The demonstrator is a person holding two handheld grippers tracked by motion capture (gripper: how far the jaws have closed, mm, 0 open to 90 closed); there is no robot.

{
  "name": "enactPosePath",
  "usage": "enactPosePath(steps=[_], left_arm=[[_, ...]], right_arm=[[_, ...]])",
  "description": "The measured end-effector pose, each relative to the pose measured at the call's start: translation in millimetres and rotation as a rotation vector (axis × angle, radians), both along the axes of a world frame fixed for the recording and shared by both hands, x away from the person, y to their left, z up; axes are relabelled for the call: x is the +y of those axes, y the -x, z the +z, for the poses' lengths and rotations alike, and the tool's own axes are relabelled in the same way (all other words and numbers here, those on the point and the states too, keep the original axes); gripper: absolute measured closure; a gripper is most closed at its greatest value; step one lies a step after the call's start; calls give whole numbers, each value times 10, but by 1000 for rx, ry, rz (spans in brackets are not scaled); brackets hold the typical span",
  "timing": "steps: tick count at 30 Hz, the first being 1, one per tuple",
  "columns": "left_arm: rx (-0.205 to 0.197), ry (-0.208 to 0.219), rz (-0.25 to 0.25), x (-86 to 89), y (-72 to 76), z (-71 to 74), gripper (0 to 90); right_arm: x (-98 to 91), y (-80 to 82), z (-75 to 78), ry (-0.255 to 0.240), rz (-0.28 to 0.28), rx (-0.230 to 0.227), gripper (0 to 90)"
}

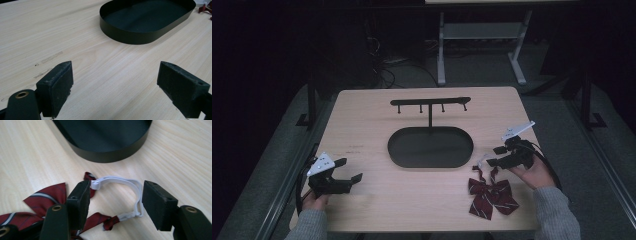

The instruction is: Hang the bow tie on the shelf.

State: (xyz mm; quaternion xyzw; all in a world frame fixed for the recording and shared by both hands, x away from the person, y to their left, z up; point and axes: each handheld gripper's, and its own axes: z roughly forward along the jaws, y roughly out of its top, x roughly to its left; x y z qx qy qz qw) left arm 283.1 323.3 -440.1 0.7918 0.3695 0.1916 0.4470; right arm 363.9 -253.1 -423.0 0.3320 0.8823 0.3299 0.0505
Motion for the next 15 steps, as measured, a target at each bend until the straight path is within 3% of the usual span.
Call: enactPosePath(steps=[6, 15], left_arm=[[0, 0, -4, -5, -4, -5, 130], [2, 1, -6, -6, -5, -6, 130]], right_arm=[[-13, -83, -58, 11, -20, 1, 447], [-9, -190, -179, 73, -36, 16, 547]])
